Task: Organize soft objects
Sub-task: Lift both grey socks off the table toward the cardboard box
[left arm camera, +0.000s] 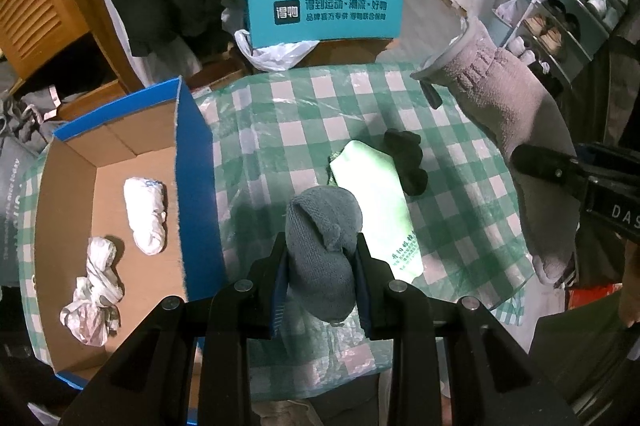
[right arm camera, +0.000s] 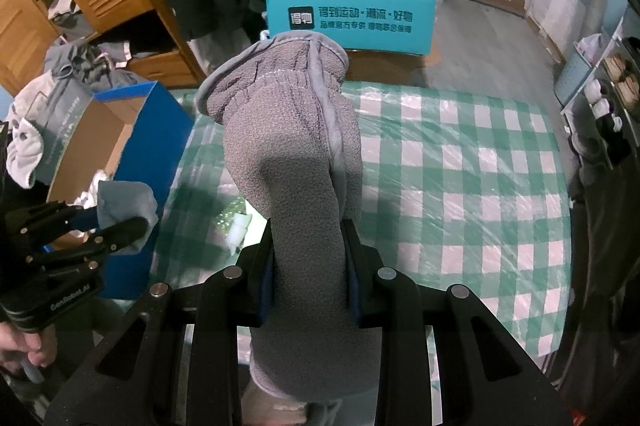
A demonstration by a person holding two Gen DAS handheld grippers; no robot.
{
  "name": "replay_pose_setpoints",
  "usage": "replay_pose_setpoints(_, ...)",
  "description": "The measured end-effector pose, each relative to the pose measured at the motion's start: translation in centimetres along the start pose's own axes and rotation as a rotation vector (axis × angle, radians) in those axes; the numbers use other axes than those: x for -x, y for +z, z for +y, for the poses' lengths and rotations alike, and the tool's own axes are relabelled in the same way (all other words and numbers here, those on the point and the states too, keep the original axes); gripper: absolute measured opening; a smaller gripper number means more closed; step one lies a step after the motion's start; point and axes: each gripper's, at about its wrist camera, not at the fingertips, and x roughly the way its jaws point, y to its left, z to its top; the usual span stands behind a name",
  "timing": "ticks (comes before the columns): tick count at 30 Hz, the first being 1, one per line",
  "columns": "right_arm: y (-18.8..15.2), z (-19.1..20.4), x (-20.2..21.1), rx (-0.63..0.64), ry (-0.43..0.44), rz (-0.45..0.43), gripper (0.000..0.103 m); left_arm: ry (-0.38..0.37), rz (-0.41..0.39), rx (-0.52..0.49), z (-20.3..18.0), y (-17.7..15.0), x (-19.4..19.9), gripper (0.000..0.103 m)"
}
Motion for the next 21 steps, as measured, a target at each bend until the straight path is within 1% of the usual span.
replay_pose_setpoints(10, 1.0, 2.7, 0.4, 0.034, 0.027, -0.013, 0.027, -0.003, -0.026, 0.024, 1.8, -0.1, 1.3, 0.029)
replay_pose_setpoints(21, 2.6, 6.5, 0.7, 0.08, 0.064, -0.032, 0.027, 0.011, -0.065, 0.07, 4.8, -0.5, 3.1, 0.029)
